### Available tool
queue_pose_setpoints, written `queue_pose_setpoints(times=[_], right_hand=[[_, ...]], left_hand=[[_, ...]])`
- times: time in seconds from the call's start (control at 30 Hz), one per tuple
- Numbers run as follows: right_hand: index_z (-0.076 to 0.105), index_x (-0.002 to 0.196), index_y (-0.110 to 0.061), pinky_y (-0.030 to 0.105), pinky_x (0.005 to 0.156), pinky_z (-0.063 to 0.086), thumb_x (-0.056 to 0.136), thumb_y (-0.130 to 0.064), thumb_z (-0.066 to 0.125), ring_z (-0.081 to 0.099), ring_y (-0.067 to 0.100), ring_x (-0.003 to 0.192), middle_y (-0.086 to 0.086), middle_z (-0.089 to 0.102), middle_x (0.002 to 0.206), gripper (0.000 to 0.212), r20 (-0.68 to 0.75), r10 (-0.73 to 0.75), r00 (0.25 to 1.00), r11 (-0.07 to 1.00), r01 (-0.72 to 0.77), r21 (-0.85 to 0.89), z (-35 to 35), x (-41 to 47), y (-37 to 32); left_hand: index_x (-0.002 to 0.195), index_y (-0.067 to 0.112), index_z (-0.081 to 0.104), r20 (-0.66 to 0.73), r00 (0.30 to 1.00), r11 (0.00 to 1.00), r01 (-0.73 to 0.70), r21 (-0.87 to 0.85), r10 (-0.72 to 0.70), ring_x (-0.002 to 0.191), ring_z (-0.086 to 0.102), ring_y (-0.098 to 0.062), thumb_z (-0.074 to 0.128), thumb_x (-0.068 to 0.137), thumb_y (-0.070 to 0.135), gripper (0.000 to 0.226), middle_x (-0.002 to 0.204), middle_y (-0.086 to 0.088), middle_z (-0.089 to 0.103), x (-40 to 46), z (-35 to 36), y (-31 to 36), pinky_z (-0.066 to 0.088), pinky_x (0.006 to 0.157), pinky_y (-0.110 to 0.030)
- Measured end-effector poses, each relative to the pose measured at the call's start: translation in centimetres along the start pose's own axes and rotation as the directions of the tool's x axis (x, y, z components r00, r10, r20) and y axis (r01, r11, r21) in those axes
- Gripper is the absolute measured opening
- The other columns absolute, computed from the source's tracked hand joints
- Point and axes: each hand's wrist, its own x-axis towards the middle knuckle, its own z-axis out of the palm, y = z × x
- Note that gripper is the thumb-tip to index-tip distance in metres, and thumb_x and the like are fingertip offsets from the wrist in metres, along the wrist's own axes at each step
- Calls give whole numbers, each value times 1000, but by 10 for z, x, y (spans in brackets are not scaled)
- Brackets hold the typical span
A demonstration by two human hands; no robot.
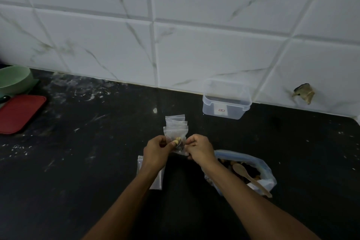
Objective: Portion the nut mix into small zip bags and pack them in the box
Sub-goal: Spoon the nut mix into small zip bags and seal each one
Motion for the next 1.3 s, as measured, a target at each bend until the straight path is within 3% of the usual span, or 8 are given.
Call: queue_pose_setpoints(times=[0.2,0.3,0.43,0.8,0.97,1.07,1.17,1.3], right_hand=[[55,82,-24,31,71,61,92,-5,58,68,17,84,3,64,97,21,-60,97,993,988,-104,-118,26,22,0],[53,81,-24,34,75,60,92,-6,58,67,16,84,2,63,94,22,-91,134,987,973,-148,-175,34,28,9],[60,92,-20,29,73,55,91,-10,58,64,16,86,2,65,95,10,-114,112,987,947,-140,-288,39,32,17],[59,99,-20,30,72,51,87,-16,62,60,17,90,3,61,106,13,-165,68,984,923,-124,-363,44,30,14],[51,104,-23,24,67,47,89,-19,62,57,12,90,-1,54,108,20,-179,76,981,957,-122,-262,41,10,12],[52,100,-26,20,63,44,91,-22,60,56,6,82,-6,56,95,12,-122,60,991,961,-90,-261,41,-12,13],[58,96,-27,17,61,44,93,-21,60,58,3,77,-9,59,89,7,-6,67,998,960,-66,-273,48,-29,15],[62,95,-24,19,62,47,94,-23,58,61,5,78,-7,62,89,4,106,95,990,950,-58,-308,63,-45,17]], left_hand=[[85,26,66,2,1000,949,-1,315,1,81,67,-8,68,90,36,11,81,8,69,28,1,-9,57,81,-39],[88,29,65,-1,999,867,34,497,-39,86,62,-10,63,91,45,16,82,11,65,36,3,-14,41,90,-38],[83,32,61,-42,999,826,22,564,2,87,53,-7,64,91,41,11,84,14,60,39,5,-14,27,85,-36],[73,34,58,-54,997,829,77,554,-56,83,52,-7,66,89,43,20,73,15,57,43,3,-11,26,84,-35],[88,27,65,-89,996,853,71,516,-29,83,57,-9,64,91,41,14,79,8,62,32,-14,-9,30,86,-37],[112,24,65,-124,992,903,66,424,-14,94,60,-10,60,95,32,19,101,6,66,20,-35,-17,44,98,-44],[129,18,57,-121,989,943,123,309,-89,98,57,-8,56,97,23,32,123,-3,62,1,-55,-24,50,91,-34],[126,20,57,-82,973,944,228,239,-215,90,56,-8,53,98,19,28,122,-3,60,-27,-67,-37,45,69,-21]])
